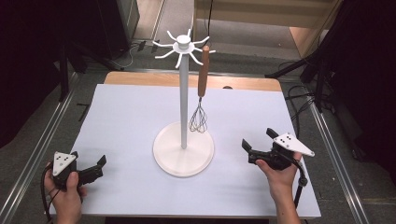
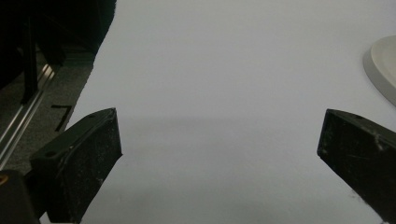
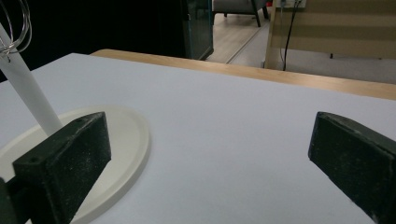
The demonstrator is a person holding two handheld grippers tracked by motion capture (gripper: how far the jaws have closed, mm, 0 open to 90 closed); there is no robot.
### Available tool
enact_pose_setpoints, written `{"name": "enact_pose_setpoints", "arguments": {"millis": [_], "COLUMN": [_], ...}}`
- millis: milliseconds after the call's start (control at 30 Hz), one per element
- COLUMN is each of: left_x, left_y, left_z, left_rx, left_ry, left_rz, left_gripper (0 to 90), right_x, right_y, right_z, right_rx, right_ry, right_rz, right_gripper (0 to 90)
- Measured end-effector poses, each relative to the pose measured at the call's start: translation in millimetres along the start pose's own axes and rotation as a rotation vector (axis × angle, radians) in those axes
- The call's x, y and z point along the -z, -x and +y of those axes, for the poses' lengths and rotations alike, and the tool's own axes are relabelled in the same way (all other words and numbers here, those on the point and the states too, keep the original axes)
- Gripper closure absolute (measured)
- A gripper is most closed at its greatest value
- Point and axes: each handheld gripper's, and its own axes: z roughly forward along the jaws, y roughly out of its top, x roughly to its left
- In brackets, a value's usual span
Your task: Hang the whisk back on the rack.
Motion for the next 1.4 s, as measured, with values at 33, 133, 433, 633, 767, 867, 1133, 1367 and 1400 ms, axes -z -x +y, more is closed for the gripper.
{"name": "enact_pose_setpoints", "arguments": {"millis": [33, 133, 433, 633, 767, 867, 1133, 1367, 1400], "left_x": [0.0, 0.1, 0.2, 0.4, 0.8, 0.8, 0.7, 1.0, 0.9], "left_y": [0.0, -0.1, 0.1, 0.4, 0.5, 0.5, 0.4, 0.5, 0.5], "left_z": [0.0, 0.0, -0.2, -0.3, -0.4, -0.5, -0.4, -0.5, -0.5], "left_rx": [-0.001, 0.0, 0.0, 0.001, 0.003, 0.004, 0.004, 0.002, 0.004], "left_ry": [0.0, 0.002, 0.004, 0.008, 0.011, 0.012, 0.011, 0.012, 0.013], "left_rz": [0.001, 0.001, 0.004, 0.008, 0.015, 0.015, 0.014, 0.016, 0.017], "left_gripper": [0.2, 0.2, 0.2, 0.2, 0.2, 0.2, 0.2, 0.2, 0.2], "right_x": [1.6, 5.7, 17.0, 23.1, 26.6, 29.3, 41.0, 52.7, 54.1], "right_y": [1.6, 6.7, 21.2, 29.8, 35.9, 39.9, 51.9, 61.1, 61.8], "right_z": [-1.6, -6.1, -23.6, -35.9, -42.6, -46.3, -53.7, -61.6, -62.7], "right_rx": [-0.001, -0.008, -0.029, -0.043, -0.057, -0.058, -0.064, -0.077, -0.079], "right_ry": [0.001, -0.003, -0.037, -0.053, -0.065, -0.077, -0.09, -0.104, -0.109], "right_rz": [-0.004, -0.017, -0.065, -0.088, -0.108, -0.123, -0.158, -0.192, -0.196], "right_gripper": [0.0, 0.0, 0.0, 0.0, 0.0, 0.0, 0.0, 0.0, 0.0]}}
